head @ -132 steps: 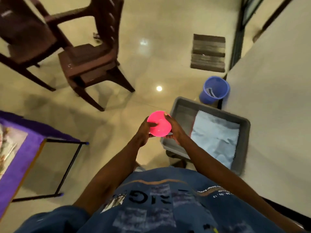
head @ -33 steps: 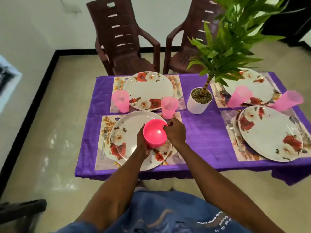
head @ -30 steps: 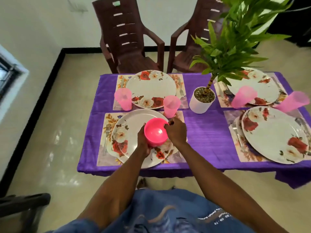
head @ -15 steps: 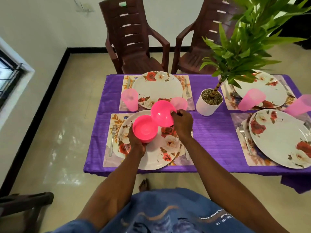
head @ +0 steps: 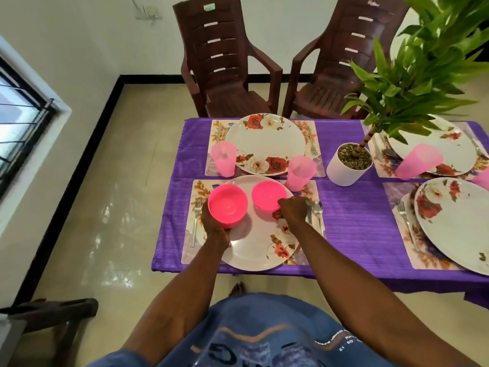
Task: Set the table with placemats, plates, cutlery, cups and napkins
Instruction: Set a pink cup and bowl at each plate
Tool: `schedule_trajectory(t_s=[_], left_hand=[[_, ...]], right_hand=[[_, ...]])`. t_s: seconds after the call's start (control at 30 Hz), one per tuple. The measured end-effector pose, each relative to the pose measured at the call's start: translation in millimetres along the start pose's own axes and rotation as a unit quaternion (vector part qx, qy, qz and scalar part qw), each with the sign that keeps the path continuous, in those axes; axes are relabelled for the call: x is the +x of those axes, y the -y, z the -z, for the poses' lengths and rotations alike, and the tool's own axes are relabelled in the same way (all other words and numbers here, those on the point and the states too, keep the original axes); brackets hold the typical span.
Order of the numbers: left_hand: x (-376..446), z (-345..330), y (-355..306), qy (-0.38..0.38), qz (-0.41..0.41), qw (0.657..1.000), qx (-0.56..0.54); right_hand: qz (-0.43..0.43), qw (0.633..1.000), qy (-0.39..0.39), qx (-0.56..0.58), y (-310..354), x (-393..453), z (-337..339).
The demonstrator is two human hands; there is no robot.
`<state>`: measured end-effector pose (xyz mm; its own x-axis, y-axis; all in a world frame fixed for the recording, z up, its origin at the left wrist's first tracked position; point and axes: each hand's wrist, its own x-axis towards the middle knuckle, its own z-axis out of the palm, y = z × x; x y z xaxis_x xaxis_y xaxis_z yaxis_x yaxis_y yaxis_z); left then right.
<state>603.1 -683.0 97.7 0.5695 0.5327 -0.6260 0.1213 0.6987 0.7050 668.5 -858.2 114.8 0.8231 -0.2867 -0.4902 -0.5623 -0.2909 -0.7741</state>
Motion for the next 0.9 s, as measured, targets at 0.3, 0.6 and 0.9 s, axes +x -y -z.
schedule_trajectory(t_s=[0.3, 0.6, 0.9], left_hand=[[-1.6, 2.1, -6.2, 0.036, 0.06, 0.998, 0.003], [-0.9, -7.1, 1.5, 0.058, 0.045, 0.996, 0.041], [-5.3, -10.2, 12.8, 0.082, 0.062, 0.993, 0.061]], right_hand=[[0.003, 0.997, -0.058, -0.048, 5.2, -1.2, 2.2], [-0.031, 0.99, -0.105, -0.094, -4.7, -4.4, 18.1], [-0.039, 0.989, -0.122, -0.076, -6.7, -8.3, 27.5]])
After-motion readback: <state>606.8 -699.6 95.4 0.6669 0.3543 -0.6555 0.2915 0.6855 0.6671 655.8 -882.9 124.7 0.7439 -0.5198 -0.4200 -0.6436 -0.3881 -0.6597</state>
